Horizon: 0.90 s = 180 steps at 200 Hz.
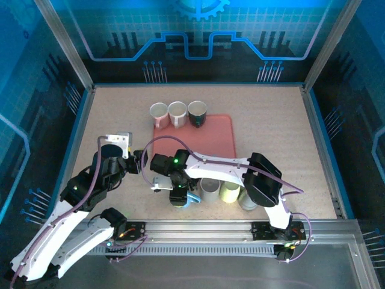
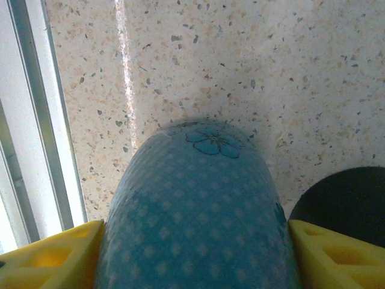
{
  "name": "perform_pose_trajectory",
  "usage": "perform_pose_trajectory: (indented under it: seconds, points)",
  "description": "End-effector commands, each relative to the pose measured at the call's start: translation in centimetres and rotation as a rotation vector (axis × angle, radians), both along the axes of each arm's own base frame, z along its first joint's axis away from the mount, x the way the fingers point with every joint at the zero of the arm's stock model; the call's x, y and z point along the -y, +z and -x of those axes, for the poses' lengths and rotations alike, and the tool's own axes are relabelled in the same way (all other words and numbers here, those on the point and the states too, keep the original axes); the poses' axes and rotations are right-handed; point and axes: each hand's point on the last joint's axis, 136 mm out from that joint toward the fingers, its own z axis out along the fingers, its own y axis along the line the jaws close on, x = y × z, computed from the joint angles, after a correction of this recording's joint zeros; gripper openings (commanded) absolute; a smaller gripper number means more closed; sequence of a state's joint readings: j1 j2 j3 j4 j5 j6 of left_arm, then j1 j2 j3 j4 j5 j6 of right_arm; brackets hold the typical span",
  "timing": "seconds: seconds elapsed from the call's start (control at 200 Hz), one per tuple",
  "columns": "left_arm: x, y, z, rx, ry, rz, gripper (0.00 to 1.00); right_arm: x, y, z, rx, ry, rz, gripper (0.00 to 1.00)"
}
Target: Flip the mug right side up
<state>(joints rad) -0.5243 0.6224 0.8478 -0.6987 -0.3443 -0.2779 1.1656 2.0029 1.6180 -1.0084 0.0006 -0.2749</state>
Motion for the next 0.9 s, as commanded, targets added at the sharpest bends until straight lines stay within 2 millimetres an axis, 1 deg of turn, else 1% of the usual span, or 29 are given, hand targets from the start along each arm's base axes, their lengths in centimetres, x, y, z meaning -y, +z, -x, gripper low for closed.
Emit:
perform_pose_trajectory:
  seconds: [0.0, 0.09, 0.125, 0.22, 0.27, 0.32, 0.39, 0.405, 0.41, 0.48, 0.575, 0.67, 0.73, 0.805, 0.895]
  points:
    - [0.3, 1.3, 0.2, 0.019, -0.023, 0.016, 0.59, 0.2, 3.6, 0.1, -0.050, -0.064, -0.062, 0.27]
    - [0.3, 1.9, 0.4, 0.018, -0.025, 0.026, 0.59, -0.3, 6.9, -0.6, -0.064, -0.120, -0.168, 0.26]
    - [0.3, 2.3, 0.4, 0.022, -0.022, 0.032, 0.59, -0.5, 8.4, -0.8, -0.075, -0.146, -0.224, 0.25]
    - [0.2, 3.6, 0.7, 0.036, -0.020, 0.057, 0.59, -0.8, 13.0, -2.2, -0.090, -0.246, -0.411, 0.25]
    - [0.3, 4.3, 0.8, 0.042, -0.025, 0.069, 0.59, -0.8, 15.4, -3.4, -0.082, -0.312, -0.517, 0.26]
    - [0.6, 4.9, 0.9, 0.040, -0.039, 0.082, 0.60, -0.4, 17.6, -5.0, -0.063, -0.402, -0.618, 0.30]
    - [1.2, 5.5, 1.1, 0.034, -0.065, 0.110, 0.67, 0.4, 20.5, -7.1, -0.059, -0.541, -0.764, 0.31]
    - [1.4, 5.7, 1.1, 0.033, -0.073, 0.119, 0.69, 0.6, 20.9, -7.3, -0.064, -0.570, -0.785, 0.31]
    - [1.5, 5.7, 1.1, 0.033, -0.077, 0.123, 0.69, 0.7, 21.3, -7.7, -0.060, -0.581, -0.801, 0.31]
    - [2.6, 6.1, 1.3, 0.015, -0.118, 0.170, 0.73, 1.7, 23.5, -9.1, -0.089, -0.699, -0.924, 0.31]
    - [5.1, 6.2, 1.5, -0.027, -0.206, 0.272, 0.73, 3.4, 25.7, -10.7, -0.093, -0.820, -1.074, 0.29]
    - [7.7, 6.1, 1.6, -0.081, -0.288, 0.394, 0.73, 5.1, 27.7, -11.8, -0.097, -0.917, -1.230, 0.29]
    - [9.3, 6.4, 1.6, -0.099, -0.346, 0.477, 0.73, 6.1, 28.9, -12.3, -0.119, -0.962, -1.331, 0.28]
    - [11.5, 7.0, 1.9, -0.115, -0.447, 0.576, 0.74, 7.3, 29.8, -12.8, -0.159, -1.012, -1.431, 0.28]
    - [13.2, 7.5, 2.0, -0.134, -0.521, 0.657, 0.77, 8.1, 30.6, -13.0, -0.227, -1.028, -1.520, 0.28]
